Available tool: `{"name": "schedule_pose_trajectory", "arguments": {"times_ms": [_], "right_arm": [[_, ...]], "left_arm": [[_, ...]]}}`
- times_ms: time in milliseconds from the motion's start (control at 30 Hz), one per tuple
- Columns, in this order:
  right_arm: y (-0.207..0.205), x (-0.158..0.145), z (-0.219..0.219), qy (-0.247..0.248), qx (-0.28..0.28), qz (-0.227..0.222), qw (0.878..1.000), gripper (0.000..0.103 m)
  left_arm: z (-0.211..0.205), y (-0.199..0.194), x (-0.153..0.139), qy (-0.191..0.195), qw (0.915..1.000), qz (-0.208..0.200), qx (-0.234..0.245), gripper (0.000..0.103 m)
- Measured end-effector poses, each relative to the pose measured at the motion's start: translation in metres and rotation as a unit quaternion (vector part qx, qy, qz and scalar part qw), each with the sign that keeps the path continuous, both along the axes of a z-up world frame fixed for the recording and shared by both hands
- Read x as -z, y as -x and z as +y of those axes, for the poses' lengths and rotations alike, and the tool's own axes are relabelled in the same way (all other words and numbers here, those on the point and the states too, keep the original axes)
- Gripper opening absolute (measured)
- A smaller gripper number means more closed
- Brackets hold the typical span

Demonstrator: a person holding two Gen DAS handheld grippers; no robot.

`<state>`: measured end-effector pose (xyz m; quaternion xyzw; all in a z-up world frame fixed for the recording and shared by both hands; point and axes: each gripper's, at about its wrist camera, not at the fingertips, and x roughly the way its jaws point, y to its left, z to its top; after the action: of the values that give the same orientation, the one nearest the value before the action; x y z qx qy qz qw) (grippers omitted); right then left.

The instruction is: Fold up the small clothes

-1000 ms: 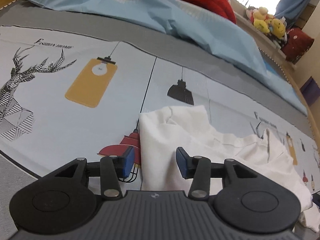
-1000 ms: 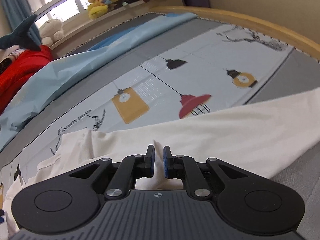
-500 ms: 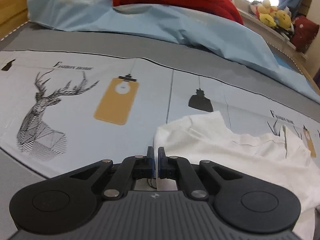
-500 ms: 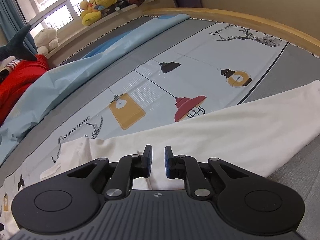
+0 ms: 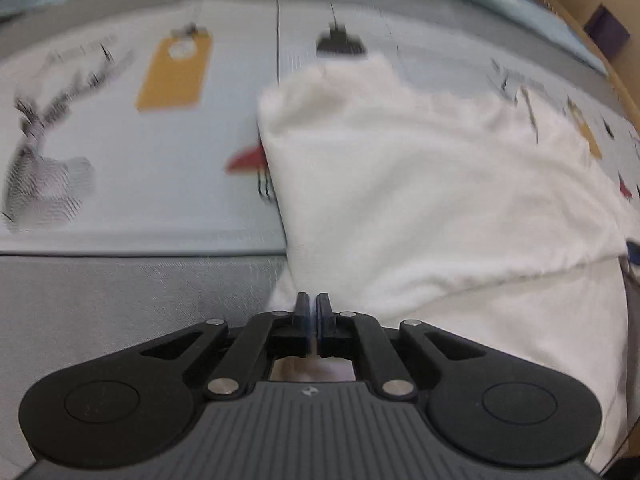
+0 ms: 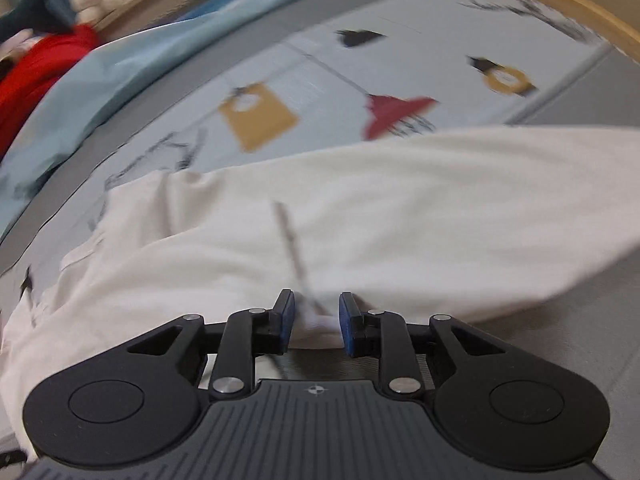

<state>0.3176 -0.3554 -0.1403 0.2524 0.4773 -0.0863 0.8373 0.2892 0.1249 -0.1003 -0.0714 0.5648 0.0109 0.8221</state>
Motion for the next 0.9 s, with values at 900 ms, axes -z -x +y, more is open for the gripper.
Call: {"name": "schedule_pose_trajectory", "arguments": {"times_ms": [900], "right_arm": [[0.135,0.018,-0.231,-0.098,0.305,-0.03,0.947,0.024]], "left_arm": [[-0.111,0.127,-0.083,-0.069,0.9864,-0.143,0.041,0.028]]}}
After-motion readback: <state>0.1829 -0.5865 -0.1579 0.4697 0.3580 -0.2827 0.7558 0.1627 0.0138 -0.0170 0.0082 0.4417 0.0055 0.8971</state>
